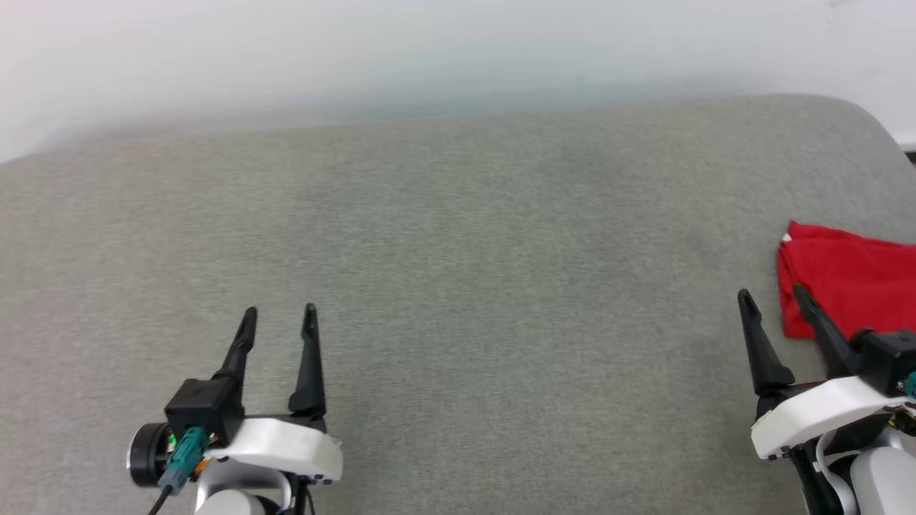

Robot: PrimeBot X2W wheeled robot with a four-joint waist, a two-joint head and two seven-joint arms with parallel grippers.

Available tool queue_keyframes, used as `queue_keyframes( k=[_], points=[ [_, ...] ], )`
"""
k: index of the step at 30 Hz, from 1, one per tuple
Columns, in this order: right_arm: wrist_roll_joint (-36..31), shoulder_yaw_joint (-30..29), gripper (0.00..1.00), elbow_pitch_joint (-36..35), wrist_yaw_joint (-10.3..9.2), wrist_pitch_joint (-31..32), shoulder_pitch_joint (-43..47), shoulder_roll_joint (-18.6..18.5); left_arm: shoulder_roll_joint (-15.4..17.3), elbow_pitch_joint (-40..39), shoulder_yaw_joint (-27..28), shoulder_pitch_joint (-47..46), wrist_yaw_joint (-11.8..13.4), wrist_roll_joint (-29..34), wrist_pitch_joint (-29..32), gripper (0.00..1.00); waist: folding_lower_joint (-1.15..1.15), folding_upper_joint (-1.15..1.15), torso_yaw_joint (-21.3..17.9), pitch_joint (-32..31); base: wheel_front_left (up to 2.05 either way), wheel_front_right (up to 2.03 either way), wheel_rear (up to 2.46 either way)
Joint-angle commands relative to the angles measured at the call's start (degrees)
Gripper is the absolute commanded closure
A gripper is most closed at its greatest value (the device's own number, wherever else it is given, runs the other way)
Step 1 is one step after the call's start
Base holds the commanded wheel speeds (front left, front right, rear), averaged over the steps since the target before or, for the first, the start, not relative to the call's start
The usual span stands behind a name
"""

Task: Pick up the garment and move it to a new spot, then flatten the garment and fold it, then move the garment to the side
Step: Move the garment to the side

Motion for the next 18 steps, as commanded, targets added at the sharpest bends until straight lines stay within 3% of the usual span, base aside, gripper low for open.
queue_keyframes(
  k=[1,7,18],
  points=[
    [-0.28,0.04,0.00,-1.02,-0.06,0.07,1.07,0.46,0.42,0.11,0.41,0.79,0.25,0.17,-0.36,0.00,0.01,0.00,2.37,-1.78,0.00,0.00,0.00],
    [-2.55,-0.53,0.00,-8.01,-0.06,2.39,4.87,1.86,1.54,0.97,2.20,3.83,0.14,0.25,-0.69,0.00,0.01,0.00,4.31,-4.87,0.00,0.00,0.00],
    [-4.58,-2.04,0.00,-16.51,-0.05,6.78,11.76,4.13,2.28,2.65,2.27,7.61,-1.15,0.78,-0.89,0.00,0.01,0.00,3.27,-9.13,0.00,0.00,0.00]
  ],
)
